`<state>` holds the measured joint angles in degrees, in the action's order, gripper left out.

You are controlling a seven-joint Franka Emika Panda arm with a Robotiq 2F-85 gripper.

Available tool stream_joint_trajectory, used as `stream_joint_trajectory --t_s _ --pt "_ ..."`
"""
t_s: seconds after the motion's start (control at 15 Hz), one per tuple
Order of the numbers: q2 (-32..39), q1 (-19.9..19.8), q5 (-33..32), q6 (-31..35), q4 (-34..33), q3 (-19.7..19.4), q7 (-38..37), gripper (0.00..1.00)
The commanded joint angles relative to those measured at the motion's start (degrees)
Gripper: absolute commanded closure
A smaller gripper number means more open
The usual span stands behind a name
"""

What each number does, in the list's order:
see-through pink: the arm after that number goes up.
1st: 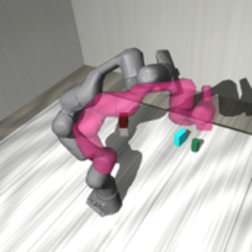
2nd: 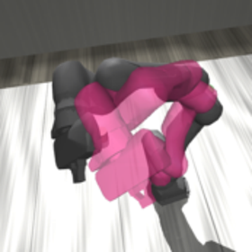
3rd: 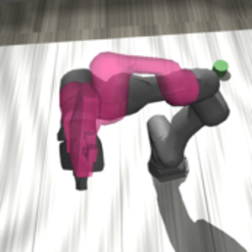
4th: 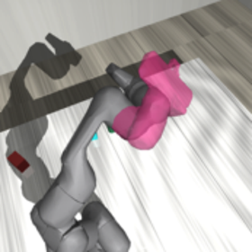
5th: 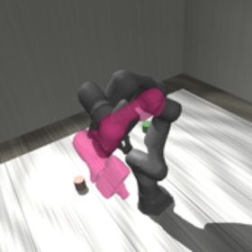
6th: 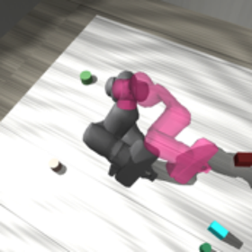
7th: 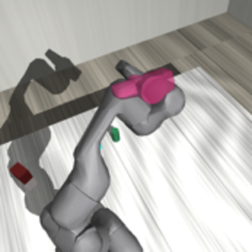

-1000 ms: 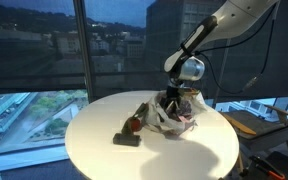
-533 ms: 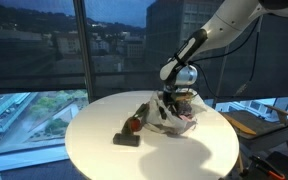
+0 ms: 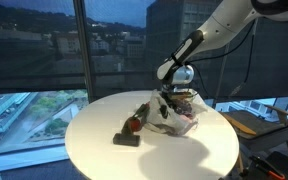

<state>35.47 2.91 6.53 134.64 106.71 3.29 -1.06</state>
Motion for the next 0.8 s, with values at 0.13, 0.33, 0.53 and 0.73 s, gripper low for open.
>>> stream_joint_trajectory --t_s 0.13,0.33,0.53,0.73 --pt "-2.57 4.51 -4.75 -4.49 0.17 -4.01 -11.84 0.92" --pt "-7.42 5.64 -6.19 -8.77 3.65 -4.83 -16.21 0.91" --pt "-12.63 6.17 -7.17 -12.62 6.90 -5.29 -20.10 0.89" --pt "-18.60 7.00 -10.52 -11.57 11.05 -6.39 -27.01 0.90"
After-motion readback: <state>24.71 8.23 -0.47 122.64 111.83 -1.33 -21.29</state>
